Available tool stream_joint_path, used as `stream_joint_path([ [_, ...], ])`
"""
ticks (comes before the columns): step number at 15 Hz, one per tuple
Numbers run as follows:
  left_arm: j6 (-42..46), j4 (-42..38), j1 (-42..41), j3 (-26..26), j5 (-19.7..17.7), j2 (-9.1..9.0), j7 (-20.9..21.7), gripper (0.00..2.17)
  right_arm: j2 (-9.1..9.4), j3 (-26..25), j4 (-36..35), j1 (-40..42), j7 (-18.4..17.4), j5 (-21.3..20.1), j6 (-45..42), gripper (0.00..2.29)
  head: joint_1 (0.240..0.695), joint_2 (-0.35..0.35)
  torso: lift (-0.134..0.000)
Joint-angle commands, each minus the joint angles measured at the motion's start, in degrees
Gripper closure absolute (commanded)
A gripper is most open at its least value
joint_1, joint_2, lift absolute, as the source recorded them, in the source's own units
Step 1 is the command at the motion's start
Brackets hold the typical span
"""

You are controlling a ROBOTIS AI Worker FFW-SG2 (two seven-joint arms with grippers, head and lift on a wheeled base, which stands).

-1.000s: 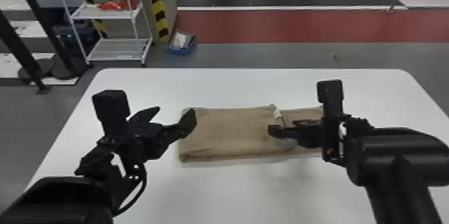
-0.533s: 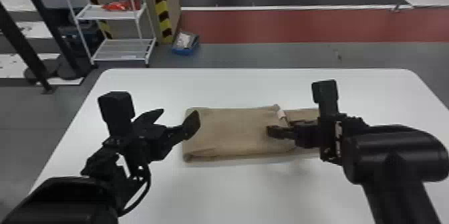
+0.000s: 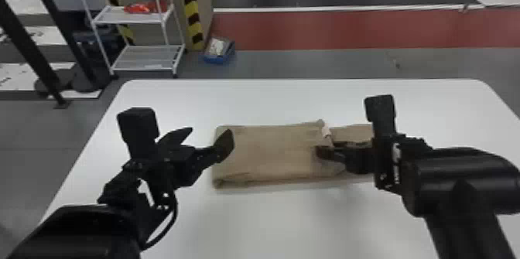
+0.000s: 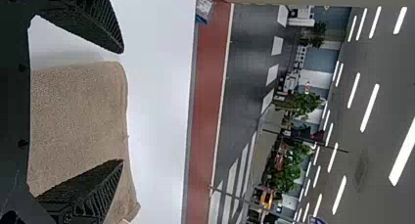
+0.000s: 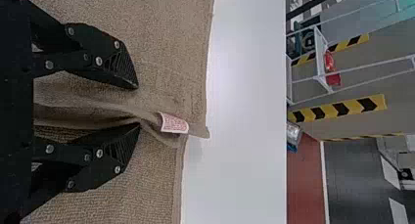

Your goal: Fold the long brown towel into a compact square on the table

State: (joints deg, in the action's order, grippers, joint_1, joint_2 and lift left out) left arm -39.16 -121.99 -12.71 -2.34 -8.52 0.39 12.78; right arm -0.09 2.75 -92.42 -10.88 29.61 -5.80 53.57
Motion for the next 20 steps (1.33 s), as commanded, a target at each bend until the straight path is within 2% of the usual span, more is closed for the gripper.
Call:
stream_joint_path([
  [1, 0.00, 0.00, -0.12, -0.03, 0.00, 0.05, 0.14, 0.08, 0.14, -0.29, -1.01, 0.78, 0.01, 0.09, 0.18, 0.76, 0.695, 0.057, -0.123],
  [15, -0.17, 0.35, -0.12, -0.12, 0.18, 0.05, 0.14, 0.08, 0.14, 0.33, -3.12, 0.34, 0.10, 0.18, 0.88, 0.77, 0.695, 0.059, -0.123],
  [16, -0.17, 0.35, -0.12, -0.12, 0.18, 0.05, 0.14, 0.08, 0.14, 0.42, -3.12, 0.25, 0.18, 0.18, 0.88, 1.00, 0.695, 0.060, -0.123],
  [20, -0.17, 0.62, -0.12, -0.12, 0.18, 0.05, 0.23, 0.08, 0.14, 0.33, -3.38, 0.25, 0.18, 0.18, 1.23, 1.03, 0.695, 0.063, -0.123],
])
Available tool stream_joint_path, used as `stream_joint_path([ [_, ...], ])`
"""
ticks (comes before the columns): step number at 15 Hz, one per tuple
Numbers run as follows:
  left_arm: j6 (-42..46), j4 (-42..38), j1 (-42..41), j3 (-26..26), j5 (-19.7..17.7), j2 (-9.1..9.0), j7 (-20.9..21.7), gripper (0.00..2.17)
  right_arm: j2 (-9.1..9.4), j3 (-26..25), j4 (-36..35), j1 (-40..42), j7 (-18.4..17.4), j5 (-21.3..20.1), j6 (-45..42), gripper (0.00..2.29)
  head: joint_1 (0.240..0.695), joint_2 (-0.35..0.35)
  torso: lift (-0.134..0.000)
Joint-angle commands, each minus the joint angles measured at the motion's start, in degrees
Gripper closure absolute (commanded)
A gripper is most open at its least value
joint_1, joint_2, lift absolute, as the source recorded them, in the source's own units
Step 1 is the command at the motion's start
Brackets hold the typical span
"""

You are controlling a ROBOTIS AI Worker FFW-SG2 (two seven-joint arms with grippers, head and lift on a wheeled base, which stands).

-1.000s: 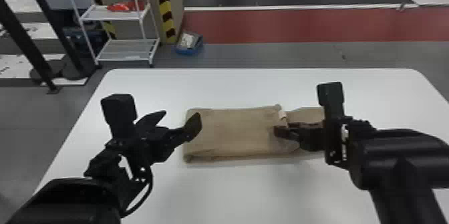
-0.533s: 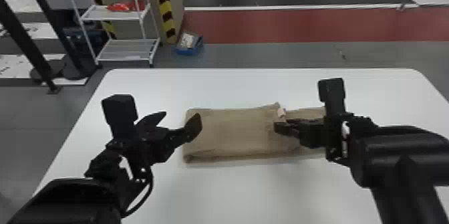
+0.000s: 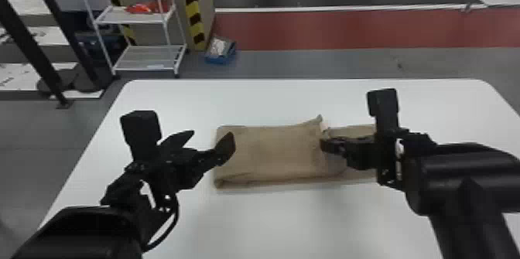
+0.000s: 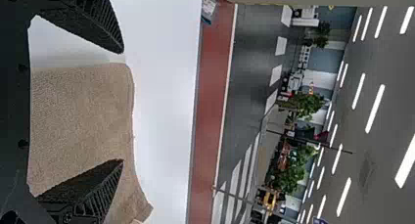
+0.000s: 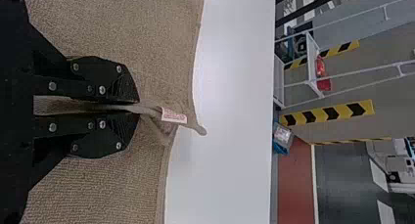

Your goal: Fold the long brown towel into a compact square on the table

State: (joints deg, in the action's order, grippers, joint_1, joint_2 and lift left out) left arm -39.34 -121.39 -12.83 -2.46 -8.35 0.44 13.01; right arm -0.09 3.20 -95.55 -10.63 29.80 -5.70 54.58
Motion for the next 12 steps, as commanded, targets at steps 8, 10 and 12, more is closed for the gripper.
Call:
stream_joint_path([
  [8, 0.00, 0.19, -0.09, -0.18, 0.00, 0.09, 0.44, 0.09, 0.14, -0.39, -3.24, 1.40, 0.00, 0.78, 1.45, 1.39, 0.695, 0.061, -0.123],
  [10, 0.00, 0.10, -0.09, -0.44, 0.00, 0.09, 0.53, 0.09, 0.14, -0.56, -7.55, 2.63, 0.00, 1.66, 2.86, 1.39, 0.695, 0.063, -0.123],
  [12, 0.00, -0.08, -0.18, -1.32, -0.18, 0.09, 0.97, 0.09, 0.14, -2.06, -13.26, 3.86, 0.18, 3.33, 6.02, 1.39, 0.695, 0.067, -0.123],
])
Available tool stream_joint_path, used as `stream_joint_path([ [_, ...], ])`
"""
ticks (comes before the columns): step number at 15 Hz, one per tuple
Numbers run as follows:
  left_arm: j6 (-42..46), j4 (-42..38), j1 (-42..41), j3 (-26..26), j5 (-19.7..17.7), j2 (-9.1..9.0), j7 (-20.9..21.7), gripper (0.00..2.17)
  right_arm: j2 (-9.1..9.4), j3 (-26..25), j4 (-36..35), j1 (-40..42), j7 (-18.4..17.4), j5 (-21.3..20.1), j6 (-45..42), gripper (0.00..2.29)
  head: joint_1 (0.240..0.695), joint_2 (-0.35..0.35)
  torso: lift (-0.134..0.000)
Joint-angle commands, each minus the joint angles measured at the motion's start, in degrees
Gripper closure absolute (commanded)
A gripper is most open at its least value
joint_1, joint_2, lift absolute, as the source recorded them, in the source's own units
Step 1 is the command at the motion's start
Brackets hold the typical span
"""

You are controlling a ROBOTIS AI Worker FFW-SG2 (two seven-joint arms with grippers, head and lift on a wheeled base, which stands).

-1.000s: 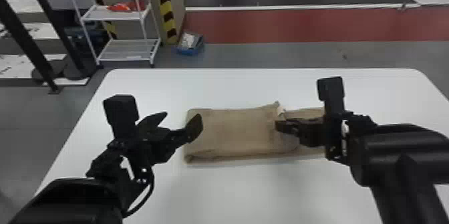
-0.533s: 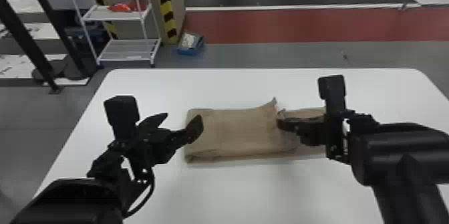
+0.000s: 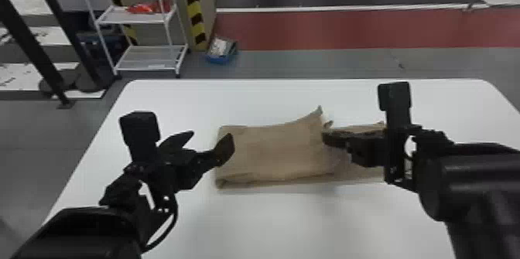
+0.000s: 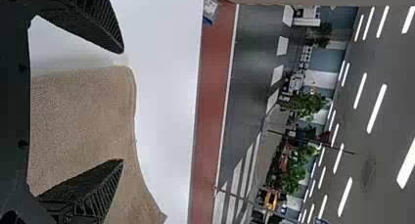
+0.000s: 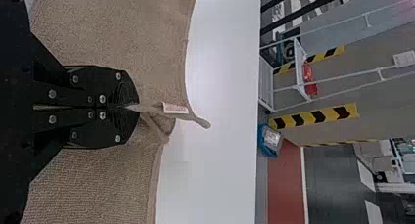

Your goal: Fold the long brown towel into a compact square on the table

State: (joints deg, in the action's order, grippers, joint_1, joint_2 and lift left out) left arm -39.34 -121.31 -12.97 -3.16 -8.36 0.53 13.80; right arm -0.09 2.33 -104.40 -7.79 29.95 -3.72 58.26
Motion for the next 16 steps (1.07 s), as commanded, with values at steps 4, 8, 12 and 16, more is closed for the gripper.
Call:
stream_joint_path([
  [4, 0.18, 0.11, 0.05, -0.97, -0.25, -0.09, 0.35, 0.09, 0.14, -9.71, -9.77, 1.02, 0.10, 3.46, 5.86, 1.39, 0.695, 0.061, -0.123],
  [8, 0.18, 0.28, 0.05, -0.70, -0.25, -0.09, 0.35, 0.09, 0.14, -10.68, -2.39, 0.41, 0.02, 3.28, 4.28, 1.39, 0.695, 0.001, -0.123],
  [12, 0.18, 0.37, -0.30, -1.05, -0.25, -0.09, 0.35, 0.09, 0.14, -11.20, -0.72, 1.55, 0.02, 3.72, 3.40, 1.39, 0.695, -0.005, -0.123],
  [16, 0.18, 0.81, -0.12, -0.97, -0.25, -0.09, 0.35, 0.09, 0.14, -15.07, -8.37, 3.22, 0.10, 6.36, 7.26, 1.39, 0.695, -0.009, -0.123],
])
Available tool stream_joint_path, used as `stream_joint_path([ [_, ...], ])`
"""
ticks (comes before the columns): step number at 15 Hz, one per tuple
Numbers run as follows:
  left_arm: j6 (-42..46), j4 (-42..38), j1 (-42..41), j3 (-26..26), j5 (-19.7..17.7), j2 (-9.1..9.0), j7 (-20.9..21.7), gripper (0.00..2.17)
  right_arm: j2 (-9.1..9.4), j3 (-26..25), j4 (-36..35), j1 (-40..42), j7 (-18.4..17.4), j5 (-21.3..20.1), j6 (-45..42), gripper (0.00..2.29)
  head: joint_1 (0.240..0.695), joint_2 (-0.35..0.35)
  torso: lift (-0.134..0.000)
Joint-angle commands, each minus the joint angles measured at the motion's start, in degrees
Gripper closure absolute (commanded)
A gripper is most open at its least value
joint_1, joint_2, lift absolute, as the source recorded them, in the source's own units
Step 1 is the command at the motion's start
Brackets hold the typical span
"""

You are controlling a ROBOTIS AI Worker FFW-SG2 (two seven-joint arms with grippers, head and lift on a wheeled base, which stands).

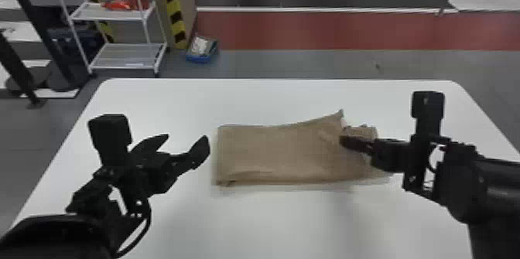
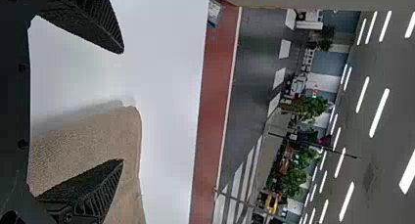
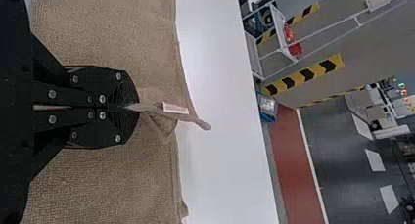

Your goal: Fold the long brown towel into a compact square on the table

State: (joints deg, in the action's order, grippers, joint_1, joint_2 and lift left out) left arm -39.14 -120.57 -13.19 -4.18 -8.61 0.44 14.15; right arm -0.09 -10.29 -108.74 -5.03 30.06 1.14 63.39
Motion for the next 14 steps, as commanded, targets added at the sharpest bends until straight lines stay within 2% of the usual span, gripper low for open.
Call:
stream_joint_path([
  [1, -0.02, 0.07, 0.09, -0.04, 0.00, 0.00, 0.00, 0.09, 0.14, -4.48, -4.64, -0.24, -0.01, 2.11, 3.89, 1.39, 0.695, -0.011, -0.123],
  [2, 0.16, 0.24, 0.18, -0.21, 0.00, 0.09, 0.09, 0.09, 0.14, -7.46, -4.73, -1.39, -0.01, 3.08, 6.00, 1.39, 0.695, -0.017, -0.123],
  [5, 0.16, 1.12, 0.44, -0.04, 0.00, 0.00, 0.18, 0.09, 0.14, -7.90, -2.36, -2.00, -0.09, 3.08, 7.06, 1.34, 0.695, -0.060, -0.123],
  [6, 0.16, 1.12, 0.35, 0.05, 0.00, 0.00, 0.18, 0.09, 0.14, -7.82, -0.77, -2.27, -0.27, 2.91, 6.71, 1.12, 0.695, -0.064, -0.123],
  [8, 0.16, 1.12, 0.09, -0.30, 0.00, 0.00, 0.26, 0.09, 0.14, -8.08, 0.37, -2.35, -0.62, 2.55, 5.83, 0.27, 0.695, -0.068, -0.123],
  [10, 0.16, 1.12, -0.09, -0.74, 0.00, 0.00, 0.35, 0.09, 0.14, -9.40, 0.28, -2.18, -0.97, 2.73, 6.00, 0.05, 0.695, -0.070, -0.123],
  [14, 0.16, 1.21, -0.09, -0.30, 0.00, -0.09, 0.44, 0.09, 0.14, -11.42, -0.42, -2.09, -1.06, 2.38, 7.94, 0.05, 0.695, -0.088, -0.123],
])
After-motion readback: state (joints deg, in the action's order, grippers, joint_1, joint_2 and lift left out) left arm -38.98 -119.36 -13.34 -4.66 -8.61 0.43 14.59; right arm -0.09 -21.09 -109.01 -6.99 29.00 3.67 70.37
